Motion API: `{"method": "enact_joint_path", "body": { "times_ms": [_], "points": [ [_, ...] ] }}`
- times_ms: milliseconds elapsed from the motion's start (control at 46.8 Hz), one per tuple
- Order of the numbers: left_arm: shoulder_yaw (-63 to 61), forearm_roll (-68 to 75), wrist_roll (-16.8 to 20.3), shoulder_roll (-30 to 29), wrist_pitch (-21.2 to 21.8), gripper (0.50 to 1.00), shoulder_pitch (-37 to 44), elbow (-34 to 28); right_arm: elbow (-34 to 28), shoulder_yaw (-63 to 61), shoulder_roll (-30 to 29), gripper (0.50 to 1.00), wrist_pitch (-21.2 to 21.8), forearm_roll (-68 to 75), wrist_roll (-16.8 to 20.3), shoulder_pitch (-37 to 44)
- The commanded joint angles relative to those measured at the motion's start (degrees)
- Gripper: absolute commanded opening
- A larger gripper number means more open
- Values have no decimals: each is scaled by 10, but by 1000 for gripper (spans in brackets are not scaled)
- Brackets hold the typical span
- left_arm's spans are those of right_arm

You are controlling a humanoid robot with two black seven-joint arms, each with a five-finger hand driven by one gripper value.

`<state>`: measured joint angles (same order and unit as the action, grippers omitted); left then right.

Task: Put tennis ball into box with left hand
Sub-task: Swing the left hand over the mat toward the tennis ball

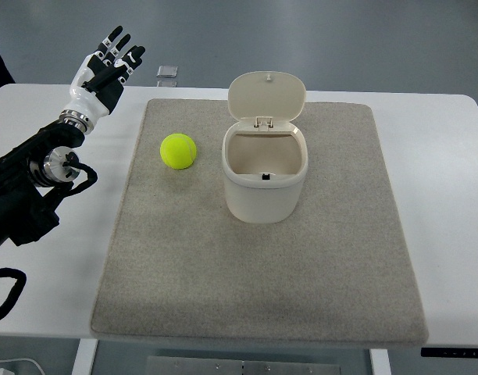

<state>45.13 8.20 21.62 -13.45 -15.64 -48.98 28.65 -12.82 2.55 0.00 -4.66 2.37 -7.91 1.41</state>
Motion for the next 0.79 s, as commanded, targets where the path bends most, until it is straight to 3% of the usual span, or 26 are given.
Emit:
{"method": "enact_joint_path", "body": {
  "times_ms": [0,256,577,769],
  "points": [
    [0,0,0,0,0,986,-1,0,0,0,0,938,0,0,0,0],
    [6,-3,0,-6,0,988,-9,2,0,0,0,938,0,0,0,0],
    [-14,-2,-14,-64,-1,986,-62,9,0,0,0,938,0,0,0,0],
    [-115,-3,-76,-122,-9,981,-117,36,1,0,0,938,0,0,0,0]
  ]
}}
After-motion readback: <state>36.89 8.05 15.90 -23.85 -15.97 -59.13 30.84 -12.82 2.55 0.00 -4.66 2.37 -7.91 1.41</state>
